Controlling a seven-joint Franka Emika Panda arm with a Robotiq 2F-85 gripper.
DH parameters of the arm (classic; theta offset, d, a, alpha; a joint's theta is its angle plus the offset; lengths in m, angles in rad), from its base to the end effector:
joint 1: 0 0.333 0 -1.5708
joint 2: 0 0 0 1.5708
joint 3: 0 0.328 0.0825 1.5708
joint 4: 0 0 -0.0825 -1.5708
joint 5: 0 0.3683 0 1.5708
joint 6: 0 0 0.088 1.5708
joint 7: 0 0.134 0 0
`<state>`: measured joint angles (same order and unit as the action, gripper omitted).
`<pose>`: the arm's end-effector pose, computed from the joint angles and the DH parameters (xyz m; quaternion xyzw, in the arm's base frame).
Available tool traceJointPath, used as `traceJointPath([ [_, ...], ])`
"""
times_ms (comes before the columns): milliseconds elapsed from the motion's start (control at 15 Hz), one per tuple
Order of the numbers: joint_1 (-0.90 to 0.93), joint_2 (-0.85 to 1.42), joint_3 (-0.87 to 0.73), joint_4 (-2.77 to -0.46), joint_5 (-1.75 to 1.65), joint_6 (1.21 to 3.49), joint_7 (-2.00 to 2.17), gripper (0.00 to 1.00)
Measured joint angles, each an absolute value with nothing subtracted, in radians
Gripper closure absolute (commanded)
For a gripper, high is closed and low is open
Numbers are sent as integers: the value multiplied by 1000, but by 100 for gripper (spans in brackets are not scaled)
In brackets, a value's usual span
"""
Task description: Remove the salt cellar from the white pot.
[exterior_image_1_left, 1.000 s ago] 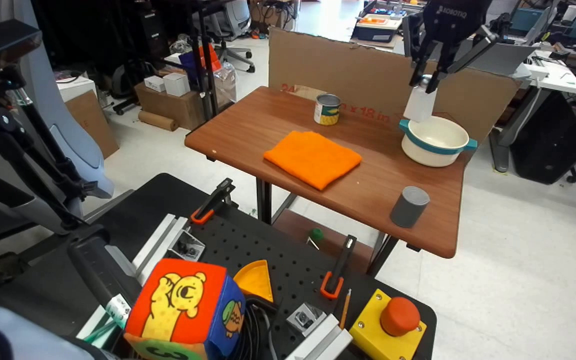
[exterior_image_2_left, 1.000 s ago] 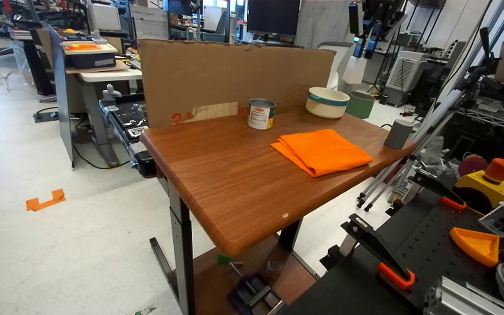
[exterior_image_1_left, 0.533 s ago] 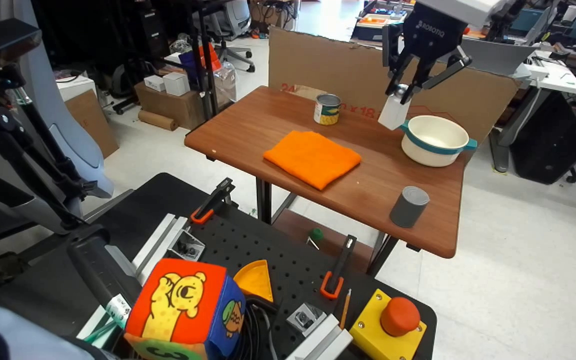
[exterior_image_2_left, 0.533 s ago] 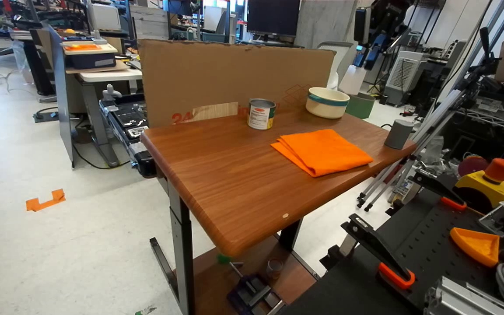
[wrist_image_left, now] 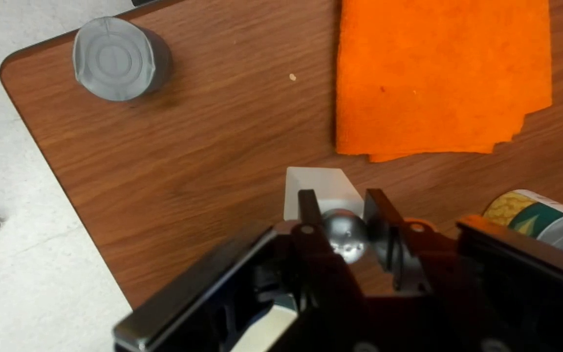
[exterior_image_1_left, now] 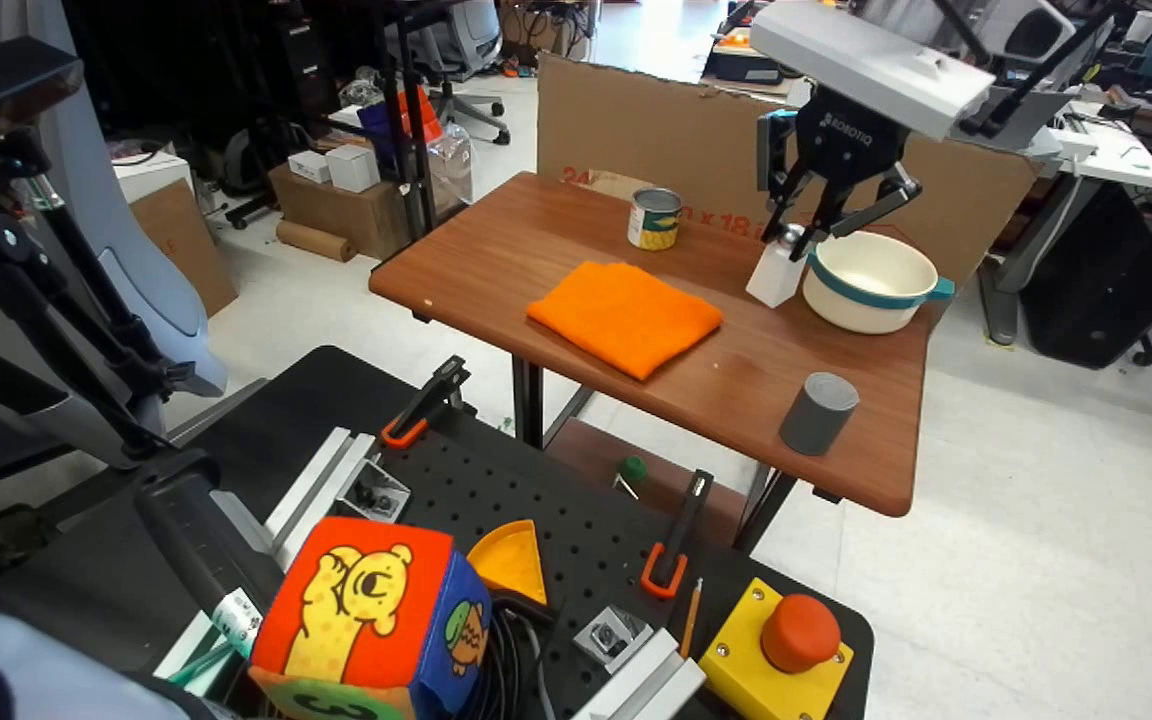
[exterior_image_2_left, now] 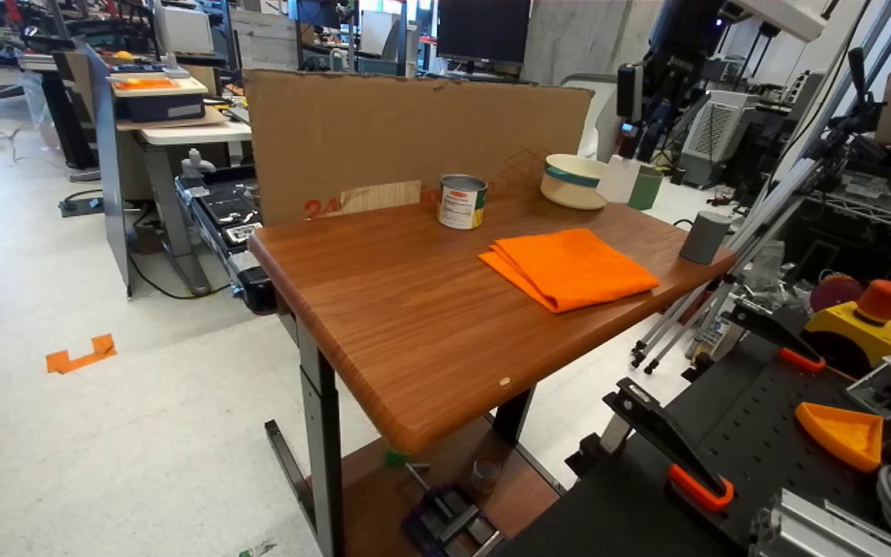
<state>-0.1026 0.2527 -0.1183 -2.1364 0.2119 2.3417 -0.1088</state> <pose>0.5442 -0.1142 0.2807 -0.9896 0.1295 0.0117 0.0622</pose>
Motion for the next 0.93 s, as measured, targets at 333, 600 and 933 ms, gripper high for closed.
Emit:
traceJointPath([
  [333, -115, 337, -120, -2094, 174, 2397, -92, 93],
  [600, -121, 383, -122, -2072, 136, 2397, -59, 93],
  [933, -123, 404, -121, -2058, 147, 2400, 20, 24],
])
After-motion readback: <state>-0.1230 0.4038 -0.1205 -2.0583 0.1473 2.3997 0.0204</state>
